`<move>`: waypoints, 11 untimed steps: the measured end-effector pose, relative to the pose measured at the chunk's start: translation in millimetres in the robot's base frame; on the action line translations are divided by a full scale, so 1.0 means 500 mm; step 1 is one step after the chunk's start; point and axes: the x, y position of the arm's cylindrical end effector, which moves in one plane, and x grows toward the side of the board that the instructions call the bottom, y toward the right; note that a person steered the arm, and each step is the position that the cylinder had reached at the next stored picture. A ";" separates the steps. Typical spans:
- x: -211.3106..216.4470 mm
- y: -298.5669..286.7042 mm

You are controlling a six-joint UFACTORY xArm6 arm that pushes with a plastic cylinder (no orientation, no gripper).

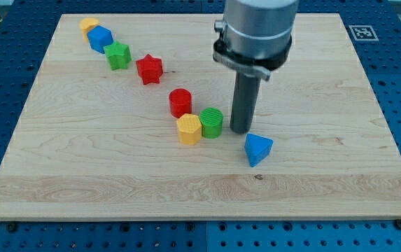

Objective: Move yellow hexagon along with green circle slightly right and up a bit

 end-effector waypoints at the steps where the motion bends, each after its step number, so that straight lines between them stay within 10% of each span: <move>1: 0.080 -0.002; 4: 0.163 -0.167; 6: 0.072 -0.309; 11: 0.012 -0.190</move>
